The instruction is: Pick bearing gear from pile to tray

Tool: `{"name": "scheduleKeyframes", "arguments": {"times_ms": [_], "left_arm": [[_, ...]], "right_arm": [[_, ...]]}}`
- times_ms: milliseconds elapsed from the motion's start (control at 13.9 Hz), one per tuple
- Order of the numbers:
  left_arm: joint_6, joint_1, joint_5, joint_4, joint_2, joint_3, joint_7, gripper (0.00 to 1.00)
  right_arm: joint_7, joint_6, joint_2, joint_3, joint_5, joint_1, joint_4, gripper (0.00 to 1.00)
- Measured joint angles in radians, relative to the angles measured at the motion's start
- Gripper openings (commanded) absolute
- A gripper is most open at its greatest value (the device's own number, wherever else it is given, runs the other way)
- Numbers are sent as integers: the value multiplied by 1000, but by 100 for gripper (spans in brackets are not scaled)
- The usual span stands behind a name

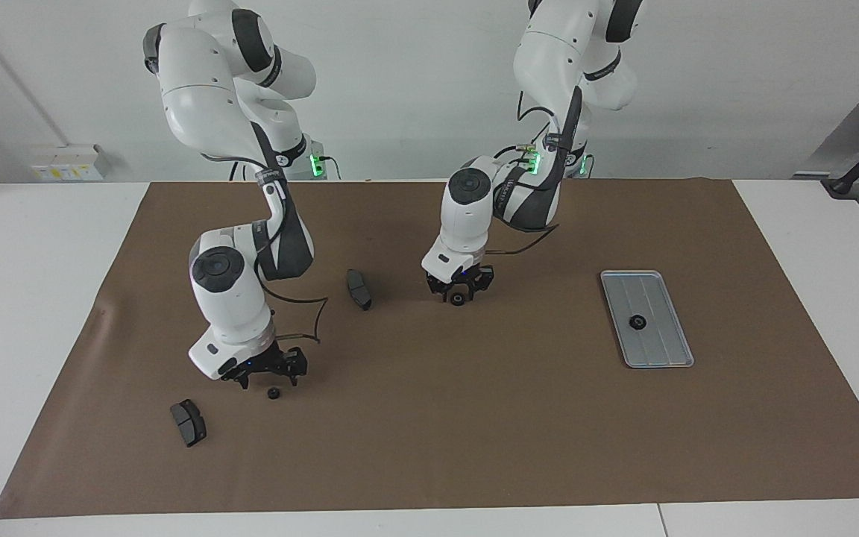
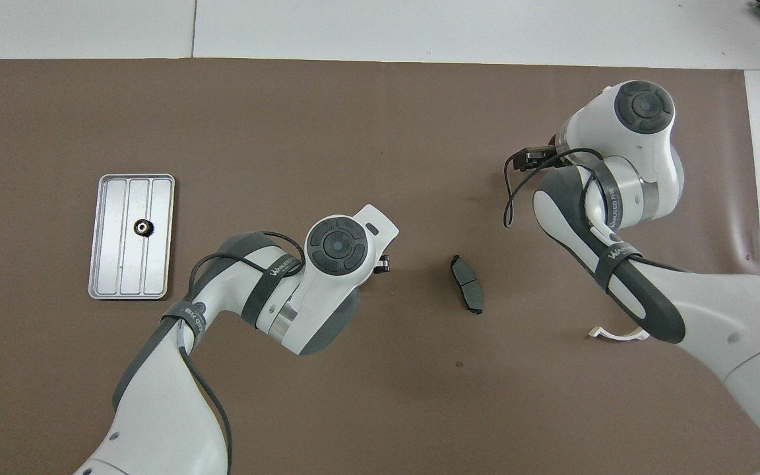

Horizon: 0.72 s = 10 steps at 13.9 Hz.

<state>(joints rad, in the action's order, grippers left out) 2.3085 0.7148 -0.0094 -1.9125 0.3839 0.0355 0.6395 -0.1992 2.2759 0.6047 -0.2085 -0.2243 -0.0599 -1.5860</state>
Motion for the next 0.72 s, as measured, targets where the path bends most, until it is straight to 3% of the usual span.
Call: {"name": "scheduleKeyframes", "arguments": {"times_ms": [215, 431, 718], "left_arm": [[1, 3, 0, -4, 0, 0, 0, 28], [2, 4, 1, -4, 0, 0, 0, 13], [-4, -1, 1, 15, -1, 15, 1, 13]], "right_arm": [[0, 15, 11, 0, 1, -7, -1, 74], [0, 18, 13, 0, 9, -9, -1, 65], [0, 21, 13, 0, 29, -9, -2, 58]]}}
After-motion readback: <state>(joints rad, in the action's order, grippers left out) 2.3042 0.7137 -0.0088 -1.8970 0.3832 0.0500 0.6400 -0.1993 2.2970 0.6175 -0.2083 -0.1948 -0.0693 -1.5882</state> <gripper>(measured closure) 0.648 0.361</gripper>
